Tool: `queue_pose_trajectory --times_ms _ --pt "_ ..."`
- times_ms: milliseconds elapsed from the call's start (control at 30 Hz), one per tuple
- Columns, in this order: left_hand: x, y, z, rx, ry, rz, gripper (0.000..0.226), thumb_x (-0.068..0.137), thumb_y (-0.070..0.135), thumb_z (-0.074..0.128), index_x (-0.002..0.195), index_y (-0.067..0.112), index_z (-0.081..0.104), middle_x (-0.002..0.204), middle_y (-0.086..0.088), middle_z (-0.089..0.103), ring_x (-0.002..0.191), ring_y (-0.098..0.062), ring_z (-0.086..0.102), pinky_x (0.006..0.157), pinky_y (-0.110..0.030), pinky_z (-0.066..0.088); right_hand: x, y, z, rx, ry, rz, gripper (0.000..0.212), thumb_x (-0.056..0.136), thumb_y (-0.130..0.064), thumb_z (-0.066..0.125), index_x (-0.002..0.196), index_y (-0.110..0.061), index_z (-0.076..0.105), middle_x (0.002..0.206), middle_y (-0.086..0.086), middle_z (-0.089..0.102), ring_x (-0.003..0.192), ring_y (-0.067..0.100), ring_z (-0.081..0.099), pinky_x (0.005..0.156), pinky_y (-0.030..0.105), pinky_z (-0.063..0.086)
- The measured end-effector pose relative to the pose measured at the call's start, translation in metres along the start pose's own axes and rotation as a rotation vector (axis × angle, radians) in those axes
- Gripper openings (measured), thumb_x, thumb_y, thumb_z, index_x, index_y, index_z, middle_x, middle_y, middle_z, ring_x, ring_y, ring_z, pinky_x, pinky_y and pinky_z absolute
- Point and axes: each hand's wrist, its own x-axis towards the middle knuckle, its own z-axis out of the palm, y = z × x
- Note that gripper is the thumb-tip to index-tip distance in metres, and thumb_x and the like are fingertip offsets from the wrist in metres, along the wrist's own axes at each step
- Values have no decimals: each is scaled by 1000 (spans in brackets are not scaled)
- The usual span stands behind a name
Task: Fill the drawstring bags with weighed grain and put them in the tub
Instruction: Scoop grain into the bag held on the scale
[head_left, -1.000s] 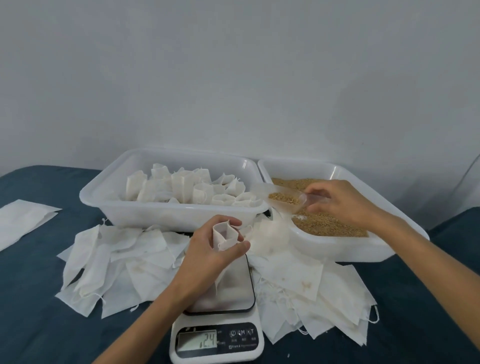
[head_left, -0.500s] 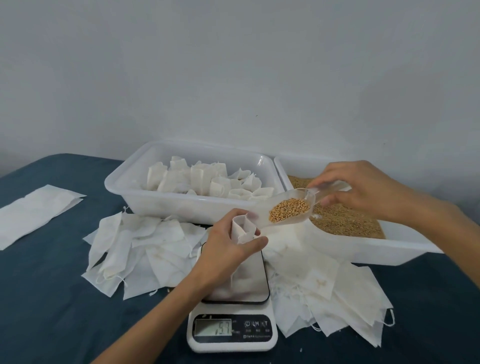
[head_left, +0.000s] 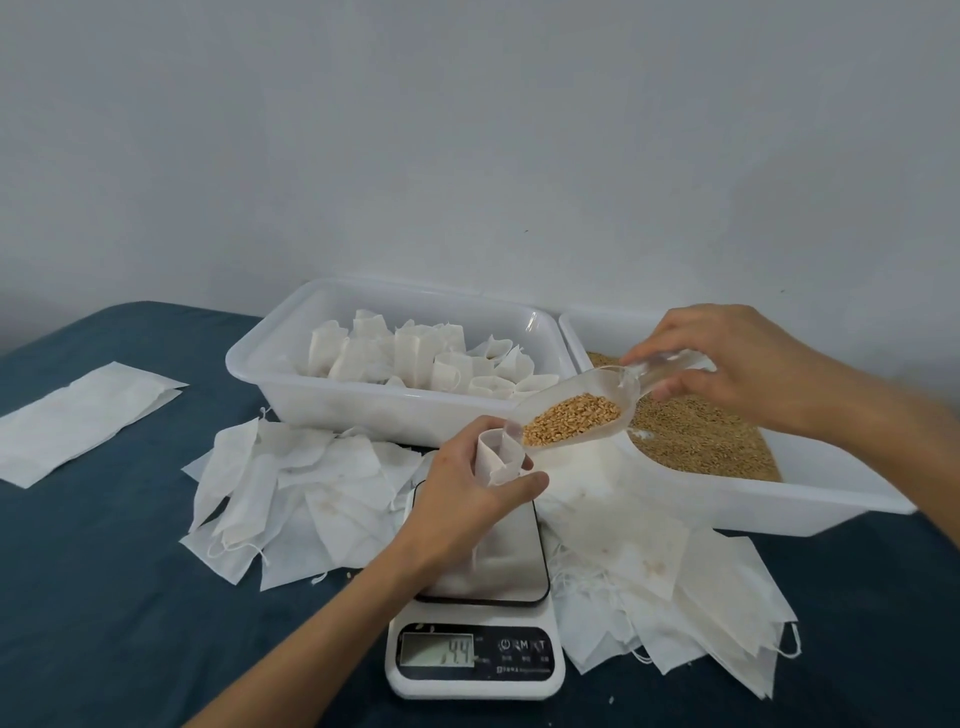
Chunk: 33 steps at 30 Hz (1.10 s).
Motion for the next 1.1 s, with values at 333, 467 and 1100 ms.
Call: queue_pose_trajectory --times_ms 333,467,1100 --pt "1 -2 0 -12 -10 0 38 77 31 83 112 31 67 94 3 76 85 -12 69 81 -33 54 0 -4 -8 -9 -22 -5 39 86 -20 79 120 -36 71 103 -19 65 102 2 53 92 34 43" --pt "2 -3 -1 0 -11 2 39 77 32 83 114 31 68 96 4 77 88 -12 71 83 -34 55 2 -7 -10 -29 -6 -11 36 84 -22 81 116 -33 72 102 -19 66 100 4 54 91 36 44" --pt "1 -1 -1 8 -6 11 38 78 32 82 113 31 68 100 9 77 92 -3 71 78 -21 50 4 -14 -11 -59 -10 -9 32 83 -23 81 113 -29 72 98 -20 64 99 7 54 91 34 43"
